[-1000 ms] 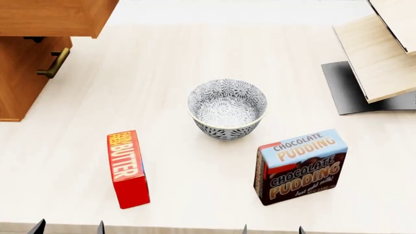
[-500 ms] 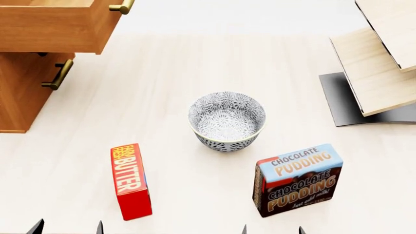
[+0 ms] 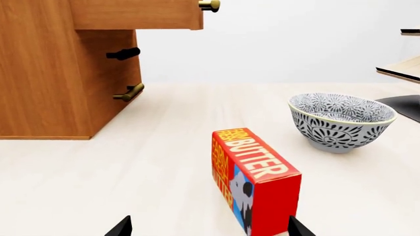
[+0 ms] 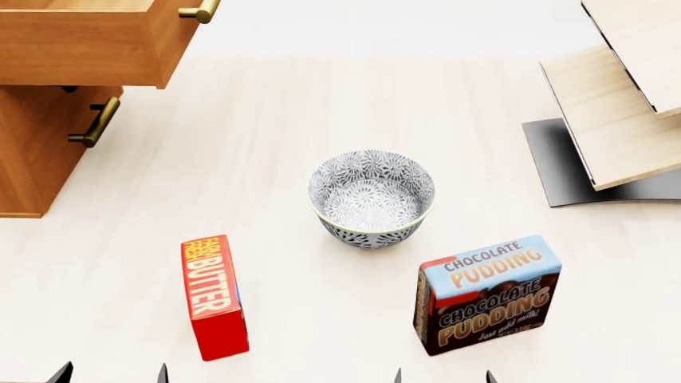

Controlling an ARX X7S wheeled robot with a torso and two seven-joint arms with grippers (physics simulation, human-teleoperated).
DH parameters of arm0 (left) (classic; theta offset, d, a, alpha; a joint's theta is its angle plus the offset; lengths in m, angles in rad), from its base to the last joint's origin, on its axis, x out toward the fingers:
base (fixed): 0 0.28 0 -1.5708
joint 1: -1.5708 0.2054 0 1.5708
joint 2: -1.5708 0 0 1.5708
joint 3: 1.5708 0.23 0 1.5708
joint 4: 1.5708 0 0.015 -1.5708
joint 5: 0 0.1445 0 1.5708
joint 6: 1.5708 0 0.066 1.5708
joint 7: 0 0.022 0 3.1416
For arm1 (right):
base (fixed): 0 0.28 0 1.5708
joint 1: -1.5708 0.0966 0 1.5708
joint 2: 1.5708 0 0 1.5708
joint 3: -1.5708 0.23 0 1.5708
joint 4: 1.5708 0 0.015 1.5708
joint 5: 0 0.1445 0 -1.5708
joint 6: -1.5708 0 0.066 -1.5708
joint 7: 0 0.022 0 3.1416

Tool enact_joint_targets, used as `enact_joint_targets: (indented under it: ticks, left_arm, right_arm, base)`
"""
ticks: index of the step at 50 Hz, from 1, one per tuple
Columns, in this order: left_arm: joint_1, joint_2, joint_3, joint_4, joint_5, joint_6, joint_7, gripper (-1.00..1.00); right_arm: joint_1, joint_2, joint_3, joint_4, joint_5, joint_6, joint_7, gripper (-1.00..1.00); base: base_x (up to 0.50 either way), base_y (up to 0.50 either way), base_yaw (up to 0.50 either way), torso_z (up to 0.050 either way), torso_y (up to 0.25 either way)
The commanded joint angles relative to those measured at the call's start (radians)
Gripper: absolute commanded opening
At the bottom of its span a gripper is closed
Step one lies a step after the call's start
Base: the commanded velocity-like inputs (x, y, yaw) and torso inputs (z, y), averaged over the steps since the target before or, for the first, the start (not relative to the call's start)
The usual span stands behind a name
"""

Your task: Close the top drawer of the cabinet.

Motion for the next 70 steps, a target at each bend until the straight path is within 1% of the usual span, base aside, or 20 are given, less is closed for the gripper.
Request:
enact_joint_targets:
  ticks: [1, 7, 9, 13, 21, 29, 37, 41, 45, 54, 70]
  left_arm:
    - [0.002, -0.021, 0.0, 0.076, -0.044, -0.093, -0.009, 1.0]
    - [-0.014, -0.029, 0.003, 0.129, -0.04, -0.147, -0.034, 1.0]
    - [-0.025, -0.033, -0.001, 0.169, -0.051, -0.199, -0.043, 1.0]
    - [-0.026, -0.038, 0.003, 0.189, -0.053, -0.212, -0.049, 1.0]
    - [0.005, -0.054, 0.01, 0.303, -0.062, -0.28, -0.068, 1.0]
    - [0.005, -0.062, 0.009, 0.351, -0.068, -0.338, -0.093, 1.0]
    - [0.02, -0.085, 0.005, 0.482, -0.082, -0.434, -0.116, 1.0]
    - [0.022, -0.091, 0.012, 0.509, -0.075, -0.454, -0.127, 1.0]
    - [0.007, -0.094, 0.017, 0.513, -0.072, -0.475, -0.135, 1.0]
    - [-0.003, -0.114, 0.025, 0.616, -0.072, -0.558, -0.155, 1.0]
    - [-0.098, -0.131, 0.031, 0.709, -0.095, -0.732, -0.174, 1.0]
  right_arm:
    - [0.007, 0.011, -0.014, -0.018, 0.005, 0.024, 0.023, 1.0]
    - [-0.011, 0.025, -0.014, -0.125, 0.023, 0.088, 0.033, 1.0]
    - [-0.01, 0.032, -0.006, -0.187, 0.033, 0.135, 0.044, 1.0]
    - [-0.011, 0.036, -0.007, -0.208, 0.029, 0.148, 0.058, 1.0]
    - [-0.03, 0.048, -0.011, -0.289, 0.035, 0.211, 0.079, 1.0]
    - [-0.043, 0.063, -0.013, -0.359, 0.043, 0.261, 0.093, 1.0]
    - [-0.055, 0.079, -0.011, -0.462, 0.044, 0.353, 0.123, 1.0]
    - [-0.068, 0.093, -0.017, -0.513, 0.044, 0.374, 0.131, 1.0]
    - [-0.073, 0.105, -0.022, -0.544, 0.043, 0.39, 0.136, 1.0]
    - [-0.062, 0.121, -0.019, -0.589, 0.053, 0.437, 0.15, 1.0]
    - [0.001, 0.135, -0.01, -0.679, 0.071, 0.573, 0.181, 1.0]
  base:
    - [0.0, 0.0, 0.0, 0.0, 0.0]
    - [0.0, 0.0, 0.0, 0.0, 0.0]
    - [0.0, 0.0, 0.0, 0.0, 0.0]
    - [0.0, 0.0, 0.0, 0.0, 0.0]
    - [0.0, 0.0, 0.0, 0.0, 0.0]
    - [0.0, 0.0, 0.0, 0.0, 0.0]
    - [0.0, 0.0, 0.0, 0.0, 0.0]
    - [0.0, 0.0, 0.0, 0.0, 0.0]
    - [0.0, 0.0, 0.0, 0.0, 0.0]
    - [0.0, 0.0, 0.0, 0.0, 0.0]
    - [0.0, 0.0, 0.0, 0.0, 0.0]
